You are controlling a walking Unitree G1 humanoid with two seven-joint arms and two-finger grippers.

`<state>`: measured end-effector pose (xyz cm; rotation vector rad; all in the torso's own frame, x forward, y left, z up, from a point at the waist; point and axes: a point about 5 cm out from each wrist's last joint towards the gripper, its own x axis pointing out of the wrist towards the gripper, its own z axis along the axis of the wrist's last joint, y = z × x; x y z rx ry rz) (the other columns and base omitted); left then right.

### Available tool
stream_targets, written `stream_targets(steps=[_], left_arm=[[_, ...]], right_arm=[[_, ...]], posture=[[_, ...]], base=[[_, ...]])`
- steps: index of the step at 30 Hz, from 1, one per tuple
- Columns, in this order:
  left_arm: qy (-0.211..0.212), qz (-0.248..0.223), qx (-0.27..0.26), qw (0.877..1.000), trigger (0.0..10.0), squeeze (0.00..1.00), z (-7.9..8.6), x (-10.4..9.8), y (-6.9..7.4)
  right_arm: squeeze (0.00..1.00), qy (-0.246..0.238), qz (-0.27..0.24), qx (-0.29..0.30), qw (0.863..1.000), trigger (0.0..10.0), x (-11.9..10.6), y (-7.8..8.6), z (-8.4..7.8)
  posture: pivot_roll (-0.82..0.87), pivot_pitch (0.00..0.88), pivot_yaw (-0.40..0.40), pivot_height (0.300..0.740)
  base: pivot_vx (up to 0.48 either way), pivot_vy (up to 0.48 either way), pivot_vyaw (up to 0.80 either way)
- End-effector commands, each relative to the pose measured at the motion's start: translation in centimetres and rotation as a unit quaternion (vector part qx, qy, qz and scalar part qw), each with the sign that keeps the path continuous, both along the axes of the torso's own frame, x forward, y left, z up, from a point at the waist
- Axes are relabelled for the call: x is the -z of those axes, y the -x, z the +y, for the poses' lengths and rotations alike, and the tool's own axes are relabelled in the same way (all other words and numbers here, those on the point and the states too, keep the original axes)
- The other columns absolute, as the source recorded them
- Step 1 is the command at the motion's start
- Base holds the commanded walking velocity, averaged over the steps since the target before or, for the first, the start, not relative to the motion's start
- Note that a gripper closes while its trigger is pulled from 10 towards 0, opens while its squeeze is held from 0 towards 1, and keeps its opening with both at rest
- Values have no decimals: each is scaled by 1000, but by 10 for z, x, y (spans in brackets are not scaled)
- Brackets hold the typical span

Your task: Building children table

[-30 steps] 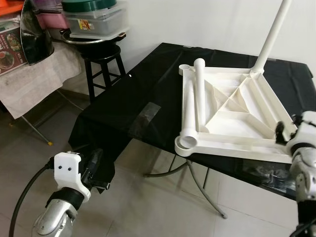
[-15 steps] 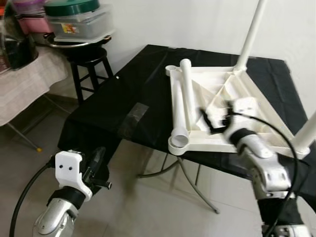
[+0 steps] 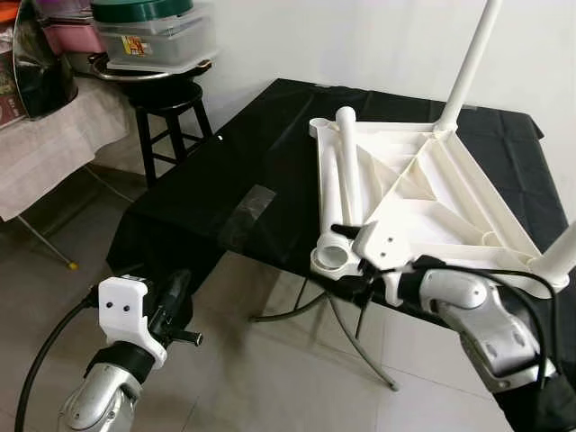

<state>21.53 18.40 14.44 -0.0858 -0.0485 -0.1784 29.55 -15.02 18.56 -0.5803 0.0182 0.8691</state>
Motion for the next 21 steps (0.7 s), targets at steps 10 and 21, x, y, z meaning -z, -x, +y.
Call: stream_targets(steps=[10,21], left_arm=[[-1,6,3,1000,10000,0,-1,2,2],[-4,6,4,1000,10000,0,0,1,3]], right_arm=[[0,61,20,90,994,10000,20,-12,-7],[0,-1,8,183,983,10000,24,-30,-2]], posture=[[-82,73,-20,740],[-77,79,-5,740]], base=[[0,0,0],[0,0,0]])
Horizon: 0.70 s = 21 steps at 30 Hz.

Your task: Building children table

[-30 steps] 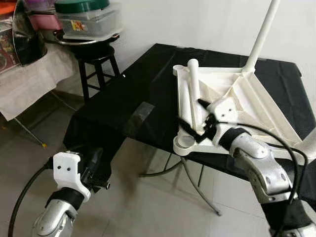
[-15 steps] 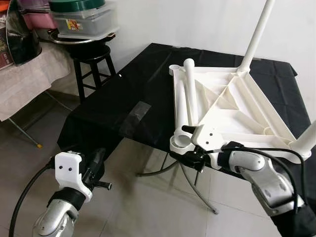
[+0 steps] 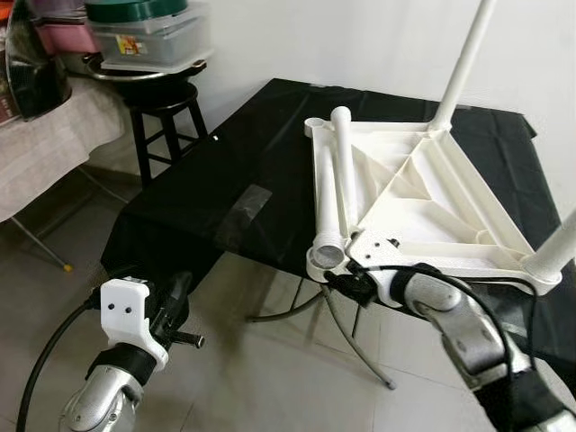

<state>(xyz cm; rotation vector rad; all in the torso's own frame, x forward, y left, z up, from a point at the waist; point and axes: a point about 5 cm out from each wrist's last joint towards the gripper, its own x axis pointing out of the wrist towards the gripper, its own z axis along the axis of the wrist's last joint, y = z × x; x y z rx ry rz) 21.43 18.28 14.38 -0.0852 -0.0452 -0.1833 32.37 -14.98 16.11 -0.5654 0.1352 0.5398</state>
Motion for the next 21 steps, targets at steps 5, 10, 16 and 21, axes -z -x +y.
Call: stream_targets(steps=[5,10,16,21], left_arm=[[-5,4,2,1000,10000,0,1,0,2],[-9,5,1,1000,10000,0,0,0,4],[-9,6,1,1000,10000,0,0,0,6],[-10,6,0,1000,10000,0,0,0,6]], right_arm=[[0,-47,-5,40,998,10000,-1,-9,7],[0,-18,-11,102,995,10000,3,-23,13],[0,36,-41,134,990,10000,5,-31,15],[0,50,-68,140,987,0,3,-34,18]], posture=[[-76,79,-2,740],[-55,72,-5,740],[-45,79,-2,740],[-44,83,2,740]], base=[[0,0,0],[0,0,0],[0,0,0],[0,0,0]])
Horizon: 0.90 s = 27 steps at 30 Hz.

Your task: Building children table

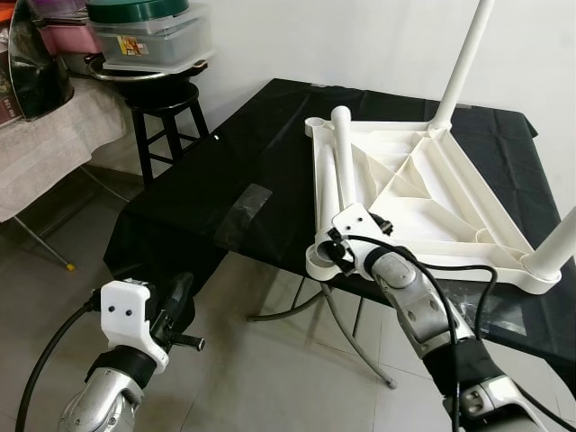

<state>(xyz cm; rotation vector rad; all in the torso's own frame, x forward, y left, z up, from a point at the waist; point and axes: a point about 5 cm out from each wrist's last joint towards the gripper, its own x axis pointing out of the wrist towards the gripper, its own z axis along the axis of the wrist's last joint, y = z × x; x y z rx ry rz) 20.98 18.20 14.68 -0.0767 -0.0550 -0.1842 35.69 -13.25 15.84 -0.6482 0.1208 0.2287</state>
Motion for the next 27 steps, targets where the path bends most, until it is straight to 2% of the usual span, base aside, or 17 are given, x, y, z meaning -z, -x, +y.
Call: stream_targets(steps=[1,8,21,24,25,26,27], left_arm=[[-6,12,0,1000,10000,0,1,3,2],[-6,13,1,1000,10000,0,0,3,2],[1,11,-1,1000,10000,0,1,2,0],[4,1,-3,1000,10000,0,5,-4,-4],[4,1,-3,1000,10000,0,5,-4,-4],[8,-12,-3,1000,10000,0,8,-11,-9],[8,-12,-3,1000,10000,0,8,-11,-9]], right_arm=[[0,7,-12,3,1000,0,0,-1,2],[0,13,-41,5,999,0,-2,-2,4],[0,8,-102,26,994,0,-15,-4,-5],[0,-42,-146,52,987,0,-32,-5,-18],[0,-42,-146,52,987,0,-32,-5,-18],[0,-76,-177,72,978,0,-46,-5,-28],[0,-76,-177,72,978,0,-46,-5,-28]], posture=[[-42,84,1,740],[-41,84,2,740],[-43,74,1,740],[-50,72,1,740],[-50,72,1,740],[-55,69,1,740],[-55,69,1,740]], base=[[0,0,0],[0,0,0],[0,0,0],[0,0,0],[0,0,0],[0,0,0],[0,0,0]])
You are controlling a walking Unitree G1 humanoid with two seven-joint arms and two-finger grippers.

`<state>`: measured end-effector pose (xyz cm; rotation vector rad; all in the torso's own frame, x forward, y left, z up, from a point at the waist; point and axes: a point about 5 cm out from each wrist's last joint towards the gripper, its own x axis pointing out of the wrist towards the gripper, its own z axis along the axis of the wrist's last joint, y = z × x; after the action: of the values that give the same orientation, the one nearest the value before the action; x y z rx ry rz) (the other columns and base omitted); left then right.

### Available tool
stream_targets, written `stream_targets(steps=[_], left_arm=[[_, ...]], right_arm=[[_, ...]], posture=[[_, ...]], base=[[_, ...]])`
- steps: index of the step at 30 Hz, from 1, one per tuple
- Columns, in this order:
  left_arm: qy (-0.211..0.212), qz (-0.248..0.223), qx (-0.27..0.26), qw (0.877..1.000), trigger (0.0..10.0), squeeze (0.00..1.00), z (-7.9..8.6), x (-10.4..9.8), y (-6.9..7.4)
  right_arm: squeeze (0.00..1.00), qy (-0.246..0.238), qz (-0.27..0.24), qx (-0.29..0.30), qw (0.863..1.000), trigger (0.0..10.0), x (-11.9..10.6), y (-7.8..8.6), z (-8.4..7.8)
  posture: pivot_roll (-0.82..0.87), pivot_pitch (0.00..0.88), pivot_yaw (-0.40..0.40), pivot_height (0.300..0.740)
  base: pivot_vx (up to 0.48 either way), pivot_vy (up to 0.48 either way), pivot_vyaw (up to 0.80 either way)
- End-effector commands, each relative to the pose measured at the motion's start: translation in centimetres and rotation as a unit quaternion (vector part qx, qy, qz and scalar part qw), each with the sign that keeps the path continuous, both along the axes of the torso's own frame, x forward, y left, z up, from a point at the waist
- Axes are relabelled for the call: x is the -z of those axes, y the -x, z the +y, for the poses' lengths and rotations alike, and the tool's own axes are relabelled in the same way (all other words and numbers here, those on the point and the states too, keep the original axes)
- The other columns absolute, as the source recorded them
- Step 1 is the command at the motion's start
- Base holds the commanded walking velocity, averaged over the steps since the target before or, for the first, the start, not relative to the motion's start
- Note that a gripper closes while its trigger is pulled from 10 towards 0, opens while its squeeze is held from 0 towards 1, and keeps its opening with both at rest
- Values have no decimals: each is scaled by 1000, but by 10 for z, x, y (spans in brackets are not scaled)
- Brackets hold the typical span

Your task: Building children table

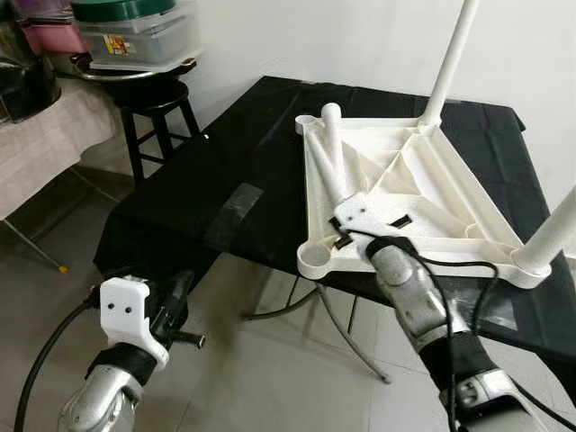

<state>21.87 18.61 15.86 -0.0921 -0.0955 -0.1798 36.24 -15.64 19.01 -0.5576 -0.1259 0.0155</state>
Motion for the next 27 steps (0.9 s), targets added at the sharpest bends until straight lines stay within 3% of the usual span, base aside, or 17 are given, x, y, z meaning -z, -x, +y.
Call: stream_targets(steps=[1,4,6,7,8,9,10,13,14,15,16,19,20,21,23,26,27], left_arm=[[5,-1,-1,1000,10000,0,6,-4,-3],[19,-11,4,1000,10000,0,7,-11,-6],[73,-45,37,996,10000,0,8,-35,-18],[73,-45,37,996,10000,0,8,-35,-18],[100,-58,55,992,10000,0,7,-45,-21],[147,-83,102,980,10000,0,1,-64,-26],[178,-102,143,968,10000,0,-3,-78,-28],[178,-102,143,968,10000,0,-3,-78,-28],[213,-123,189,951,10000,388,-8,-92,-29],[213,-123,189,951,10000,388,-8,-92,-29],[252,-146,243,925,10000,1000,-11,-106,-27],[275,-158,274,908,10000,1000,-13,-114,-26],[299,-170,305,888,10000,1000,-13,-122,-25],[299,-170,305,888,10000,1000,-13,-122,-25],[339,-187,348,854,10000,1000,-11,-136,-23],[358,-193,365,837,10000,1000,-10,-141,-23],[383,-193,384,818,10000,1000,-10,-146,-22]], right_arm=[[0,-46,-54,9,997,0,-23,0,-8],[0,-75,-71,8,995,0,-32,0,-12],[0,-214,-96,-39,971,0,-59,-1,-19],[0,-214,-96,-39,971,0,-59,-1,-19],[0,-272,-101,-66,955,0,-68,-1,-20],[0,-351,-91,-150,920,3882,-79,1,-18],[0,-393,-88,-226,887,10000,-88,6,-15],[0,-393,-88,-226,887,10000,-88,6,-15],[0,-410,-78,-318,851,10000,-95,15,-9],[0,-410,-78,-318,851,10000,-95,15,-9],[0,-414,-69,-408,811,10000,-102,28,-4],[0,-409,-62,-460,786,10000,-104,37,0],[0,-405,-56,-494,767,10000,-104,42,-1],[0,-405,-56,-494,767,10000,-104,42,-1],[0,-405,-47,-528,745,10000,-102,47,-3],[0,-395,-34,-558,729,10000,-99,53,0],[0,-381,-17,-591,711,10000,-95,61,4]], posture=[[-60,73,3,740],[-61,76,3,740],[-65,76,11,740],[-65,76,11,740],[-65,76,11,740],[-73,56,16,740],[-73,56,16,740],[-73,56,16,740],[-72,36,20,740],[-72,36,20,740],[-72,23,19,740],[-71,20,19,740],[-69,15,19,740],[-69,15,19,740],[-65,0,20,740],[-64,0,19,740],[-64,0,20,740]], base=[[0,0,0],[0,0,0],[0,0,0],[0,0,0],[0,0,0],[0,0,0],[0,0,0],[0,0,0],[0,0,0],[0,0,0],[0,0,0],[0,0,0],[0,0,0],[0,0,0],[0,0,0],[0,0,0],[0,0,0]])
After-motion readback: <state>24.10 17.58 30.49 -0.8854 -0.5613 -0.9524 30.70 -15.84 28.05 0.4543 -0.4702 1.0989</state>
